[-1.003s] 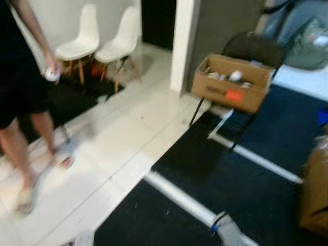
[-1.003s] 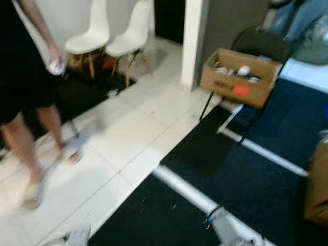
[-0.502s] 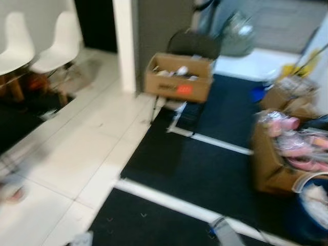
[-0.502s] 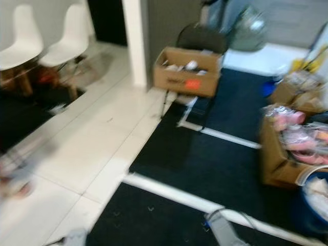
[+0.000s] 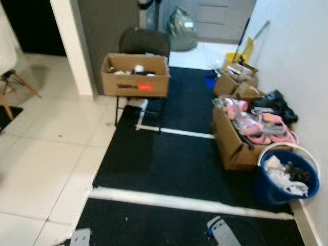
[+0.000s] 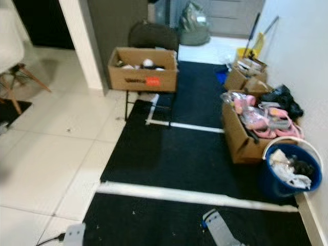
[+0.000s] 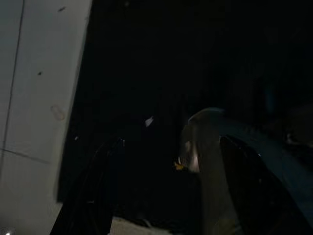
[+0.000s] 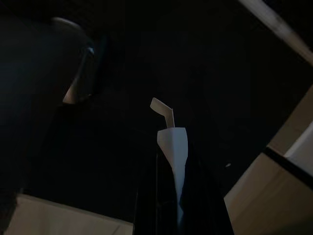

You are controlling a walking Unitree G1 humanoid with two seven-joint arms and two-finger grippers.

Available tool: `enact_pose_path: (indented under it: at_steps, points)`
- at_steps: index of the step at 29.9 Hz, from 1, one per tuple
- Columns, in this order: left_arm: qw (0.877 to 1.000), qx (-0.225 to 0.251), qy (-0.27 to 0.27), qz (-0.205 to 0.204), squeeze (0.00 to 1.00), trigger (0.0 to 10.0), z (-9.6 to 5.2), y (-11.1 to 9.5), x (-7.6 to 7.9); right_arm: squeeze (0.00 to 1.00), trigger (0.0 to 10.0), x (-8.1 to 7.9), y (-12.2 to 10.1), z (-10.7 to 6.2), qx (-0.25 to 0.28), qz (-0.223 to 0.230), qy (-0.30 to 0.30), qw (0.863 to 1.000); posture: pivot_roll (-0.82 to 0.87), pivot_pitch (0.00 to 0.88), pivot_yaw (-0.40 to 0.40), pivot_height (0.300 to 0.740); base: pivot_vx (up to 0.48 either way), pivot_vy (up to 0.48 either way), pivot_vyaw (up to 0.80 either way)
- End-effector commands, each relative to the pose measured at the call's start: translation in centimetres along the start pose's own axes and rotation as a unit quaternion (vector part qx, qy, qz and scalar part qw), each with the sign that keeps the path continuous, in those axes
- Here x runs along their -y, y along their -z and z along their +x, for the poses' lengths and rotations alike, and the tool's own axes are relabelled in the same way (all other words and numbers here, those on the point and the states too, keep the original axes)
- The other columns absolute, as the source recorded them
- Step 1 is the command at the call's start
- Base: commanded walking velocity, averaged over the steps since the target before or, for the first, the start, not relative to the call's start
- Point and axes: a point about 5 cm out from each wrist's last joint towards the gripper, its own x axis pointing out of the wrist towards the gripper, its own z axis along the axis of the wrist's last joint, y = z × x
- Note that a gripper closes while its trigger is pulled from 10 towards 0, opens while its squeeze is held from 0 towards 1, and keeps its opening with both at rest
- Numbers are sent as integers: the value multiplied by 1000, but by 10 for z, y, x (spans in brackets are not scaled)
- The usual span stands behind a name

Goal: Picking trash to rubbish bin

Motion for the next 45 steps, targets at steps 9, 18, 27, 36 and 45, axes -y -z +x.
enact_pose_path:
  at_steps: [9,18,27,36,45]
  points:
    - [1000,2,9,12,0,10000,1,-3,4,0,10000,6,-4,0,6,-14,4,1000,-19,19,20,740,472,0,-89]
    - [1000,-1,9,12,0,10000,0,-1,4,0,10000,6,-3,-1,9,0,8,1000,-14,28,24,740,480,0,-751]
    - [1000,-2,9,11,0,10000,0,1,2,0,10000,20,-85,-10,167,94,-7,981,-14,40,29,740,480,0,-65]
    - [1000,-2,10,11,0,10000,0,1,2,0,10000,34,-220,-73,442,290,-267,806,-14,40,27,740,480,0,0]
    - [1000,-2,11,9,0,10000,0,2,3,0,10000,28,-282,-123,543,226,-330,738,-5,48,21,740,480,0,0]
